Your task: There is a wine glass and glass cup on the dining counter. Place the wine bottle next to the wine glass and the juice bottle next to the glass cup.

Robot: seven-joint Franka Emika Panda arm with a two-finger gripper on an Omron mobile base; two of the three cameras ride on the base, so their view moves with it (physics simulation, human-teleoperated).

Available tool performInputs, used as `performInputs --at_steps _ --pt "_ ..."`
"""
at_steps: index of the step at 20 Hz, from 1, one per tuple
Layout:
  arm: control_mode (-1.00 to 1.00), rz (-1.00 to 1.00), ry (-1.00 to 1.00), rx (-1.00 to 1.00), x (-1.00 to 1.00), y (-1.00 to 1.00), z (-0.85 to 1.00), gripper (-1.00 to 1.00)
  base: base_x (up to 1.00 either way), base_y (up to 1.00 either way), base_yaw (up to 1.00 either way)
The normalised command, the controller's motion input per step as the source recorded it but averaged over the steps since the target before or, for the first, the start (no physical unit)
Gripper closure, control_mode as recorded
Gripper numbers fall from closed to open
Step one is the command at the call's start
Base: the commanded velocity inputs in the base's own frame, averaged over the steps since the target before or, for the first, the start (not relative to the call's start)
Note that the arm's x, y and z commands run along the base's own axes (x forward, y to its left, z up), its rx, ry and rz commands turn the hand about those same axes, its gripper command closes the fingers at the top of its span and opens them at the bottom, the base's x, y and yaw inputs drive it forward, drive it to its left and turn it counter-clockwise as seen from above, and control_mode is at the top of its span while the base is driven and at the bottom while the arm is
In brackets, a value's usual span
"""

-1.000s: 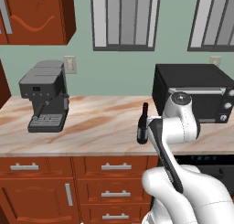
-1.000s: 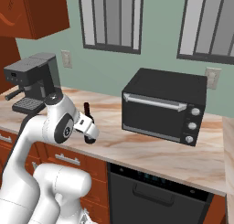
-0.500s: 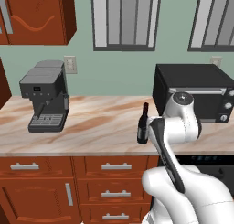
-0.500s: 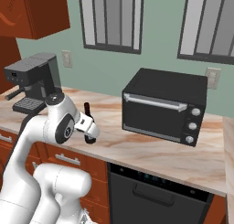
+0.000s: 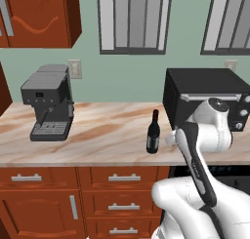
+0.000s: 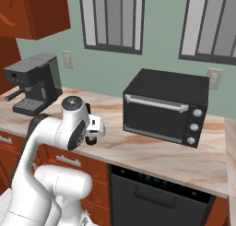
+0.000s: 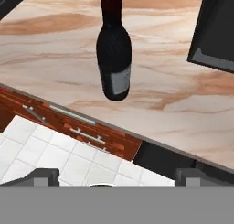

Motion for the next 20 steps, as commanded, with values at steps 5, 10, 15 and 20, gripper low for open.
performInputs --at_steps 5,10,15,20 --pt "-1.00 0.35 0.00 0.06 -0.10 -0.17 0.00 -1.00 0.00 0.00 0.00" --pt "-1.00 0.16 -0.03 0.09 0.00 -0.12 -0.03 -1.00 0.00 0.00 0.00" --pt "-1.00 0.05 -0.08 0.11 0.12 -0.04 -0.05 -1.00 0.00 0.00 0.00" --pt "-1.00 0.02 -0.09 0.14 0.17 0.00 -0.11 -1.00 0.00 0.00 0.00"
